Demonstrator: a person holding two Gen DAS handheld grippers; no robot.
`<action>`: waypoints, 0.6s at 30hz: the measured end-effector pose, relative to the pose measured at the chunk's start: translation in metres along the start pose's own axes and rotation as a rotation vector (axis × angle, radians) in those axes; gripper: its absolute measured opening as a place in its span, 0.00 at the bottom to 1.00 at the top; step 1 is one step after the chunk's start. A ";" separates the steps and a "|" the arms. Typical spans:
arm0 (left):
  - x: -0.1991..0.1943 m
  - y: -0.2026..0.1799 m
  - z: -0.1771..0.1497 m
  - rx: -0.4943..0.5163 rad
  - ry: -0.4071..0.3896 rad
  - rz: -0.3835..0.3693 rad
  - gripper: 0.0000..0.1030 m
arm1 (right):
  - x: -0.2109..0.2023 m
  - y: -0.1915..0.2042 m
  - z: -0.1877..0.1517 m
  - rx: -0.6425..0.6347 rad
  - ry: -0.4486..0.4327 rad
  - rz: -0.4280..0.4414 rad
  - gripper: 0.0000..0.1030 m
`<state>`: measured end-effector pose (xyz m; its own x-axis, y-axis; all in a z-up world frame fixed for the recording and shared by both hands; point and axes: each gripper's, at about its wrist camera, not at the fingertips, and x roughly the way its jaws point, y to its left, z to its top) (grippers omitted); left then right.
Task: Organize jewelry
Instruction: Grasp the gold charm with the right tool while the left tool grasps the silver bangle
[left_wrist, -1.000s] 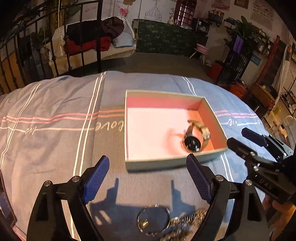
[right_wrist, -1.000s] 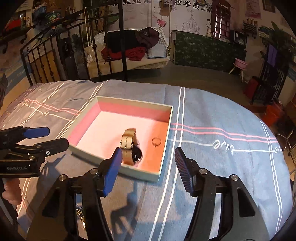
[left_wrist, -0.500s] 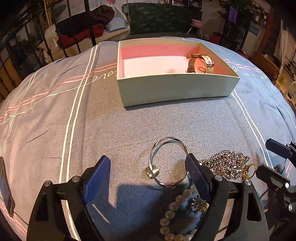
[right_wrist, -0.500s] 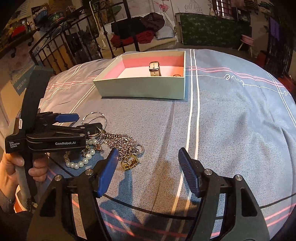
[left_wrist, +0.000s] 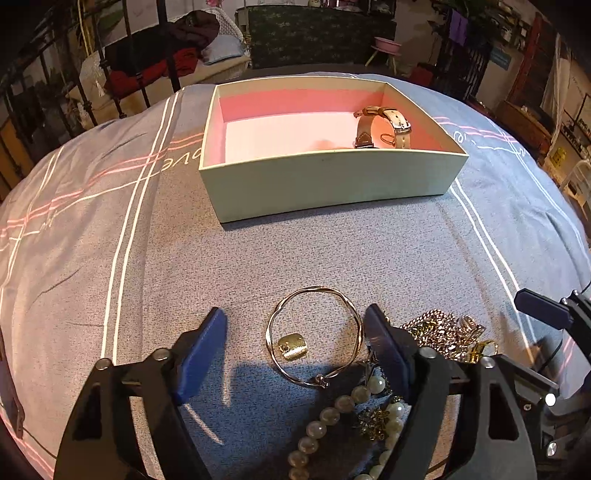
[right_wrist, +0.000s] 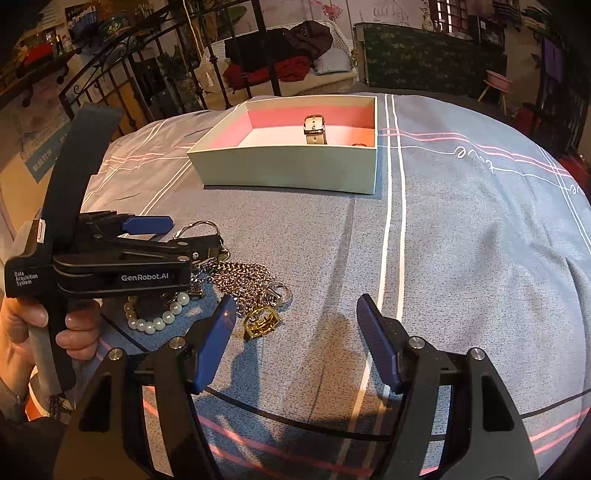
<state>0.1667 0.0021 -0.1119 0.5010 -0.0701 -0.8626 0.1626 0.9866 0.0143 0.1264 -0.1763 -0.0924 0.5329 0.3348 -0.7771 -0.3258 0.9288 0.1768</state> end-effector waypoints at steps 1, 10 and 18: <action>-0.002 -0.001 -0.001 0.005 -0.006 -0.007 0.53 | 0.001 0.001 0.000 -0.002 0.002 -0.001 0.66; -0.016 0.013 0.000 -0.063 -0.027 -0.059 0.47 | 0.009 0.016 -0.001 -0.051 0.030 0.031 0.66; -0.037 0.016 0.001 -0.072 -0.074 -0.044 0.48 | 0.016 0.023 -0.002 -0.096 0.067 0.021 0.42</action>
<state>0.1515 0.0200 -0.0798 0.5563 -0.1218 -0.8220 0.1259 0.9901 -0.0615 0.1257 -0.1495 -0.1024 0.4727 0.3395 -0.8132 -0.4111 0.9012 0.1373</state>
